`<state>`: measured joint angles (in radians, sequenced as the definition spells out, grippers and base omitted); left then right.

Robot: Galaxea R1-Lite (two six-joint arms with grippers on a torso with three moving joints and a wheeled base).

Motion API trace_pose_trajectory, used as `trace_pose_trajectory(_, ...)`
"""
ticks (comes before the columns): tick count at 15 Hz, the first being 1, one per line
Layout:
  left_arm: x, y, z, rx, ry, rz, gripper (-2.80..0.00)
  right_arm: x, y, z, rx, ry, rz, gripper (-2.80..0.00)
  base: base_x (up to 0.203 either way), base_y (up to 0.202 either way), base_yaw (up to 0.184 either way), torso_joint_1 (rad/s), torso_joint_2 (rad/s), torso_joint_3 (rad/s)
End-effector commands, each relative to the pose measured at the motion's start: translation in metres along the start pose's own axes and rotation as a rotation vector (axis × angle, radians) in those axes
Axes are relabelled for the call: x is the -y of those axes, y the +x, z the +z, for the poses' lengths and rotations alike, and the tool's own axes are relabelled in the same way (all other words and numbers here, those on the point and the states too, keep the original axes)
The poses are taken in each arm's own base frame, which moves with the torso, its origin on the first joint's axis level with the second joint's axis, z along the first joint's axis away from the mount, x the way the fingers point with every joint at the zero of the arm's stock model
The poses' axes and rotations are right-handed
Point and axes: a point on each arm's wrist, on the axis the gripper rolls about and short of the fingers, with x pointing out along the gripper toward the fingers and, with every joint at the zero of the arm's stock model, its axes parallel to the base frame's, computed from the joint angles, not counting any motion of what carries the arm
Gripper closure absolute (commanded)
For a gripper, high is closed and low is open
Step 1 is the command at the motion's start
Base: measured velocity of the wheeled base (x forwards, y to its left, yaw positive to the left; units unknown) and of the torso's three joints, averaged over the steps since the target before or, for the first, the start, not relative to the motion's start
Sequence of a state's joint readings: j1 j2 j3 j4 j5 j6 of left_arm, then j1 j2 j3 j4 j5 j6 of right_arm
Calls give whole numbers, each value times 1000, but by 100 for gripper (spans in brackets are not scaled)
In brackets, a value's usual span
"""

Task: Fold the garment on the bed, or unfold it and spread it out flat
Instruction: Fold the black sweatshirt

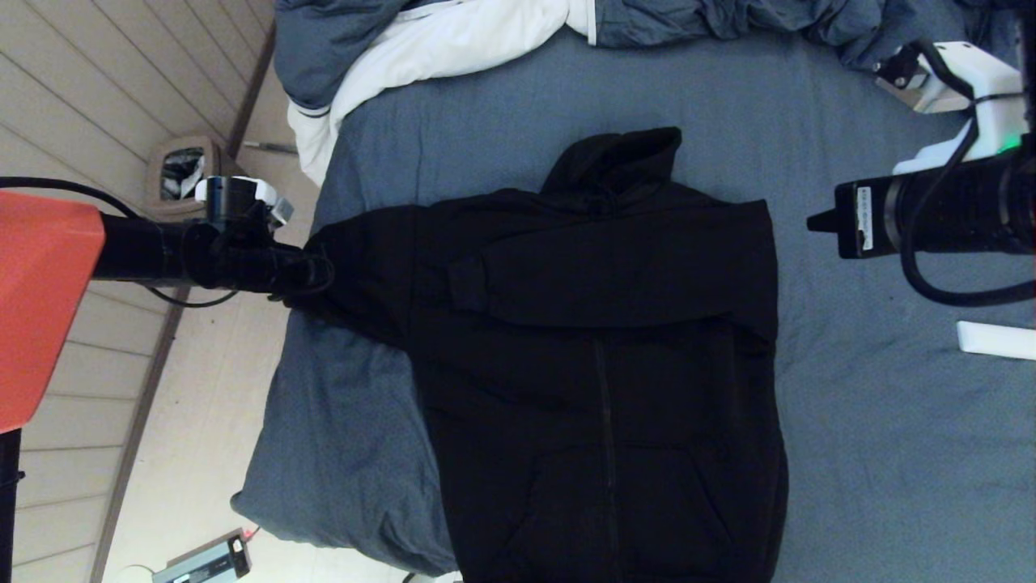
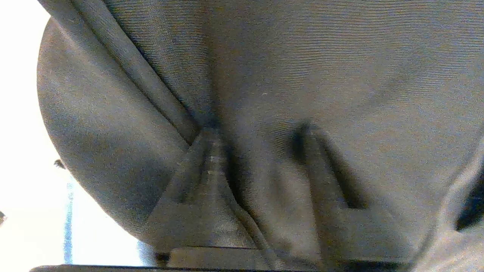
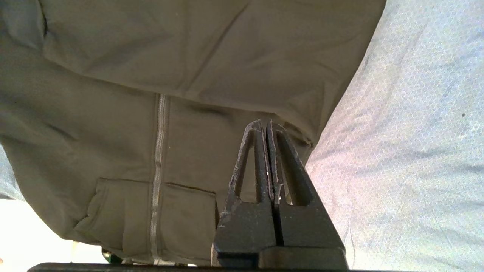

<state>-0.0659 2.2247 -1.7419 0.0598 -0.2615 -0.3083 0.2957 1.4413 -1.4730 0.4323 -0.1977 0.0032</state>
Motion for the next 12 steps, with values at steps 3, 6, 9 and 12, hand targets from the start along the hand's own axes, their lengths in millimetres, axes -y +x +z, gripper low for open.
trace_pose_trajectory(3, 23, -16, 7, 32, 25, -38, 0, 1, -6, -1, 8, 4, 0, 0, 0, 0, 0, 0, 0, 0)
trace_pose_trajectory(6, 52, -41, 17, 89, 60, -70, 0, 2, -11, -4, 8, 5, 2, 0, 0, 0, 0, 0, 0, 0)
trace_pose_trajectory(9, 93, -75, 14, 112, 100, -137, 0, 4, -19, -7, 15, 8, 0, 0, 0, 0, 0, 0, 0, 0)
trace_pose_trajectory(12, 137, -84, -18, 63, 149, -167, 0, 5, -25, -11, 16, 9, 2, 0, 0, 0, 0, 0, 0, 0)
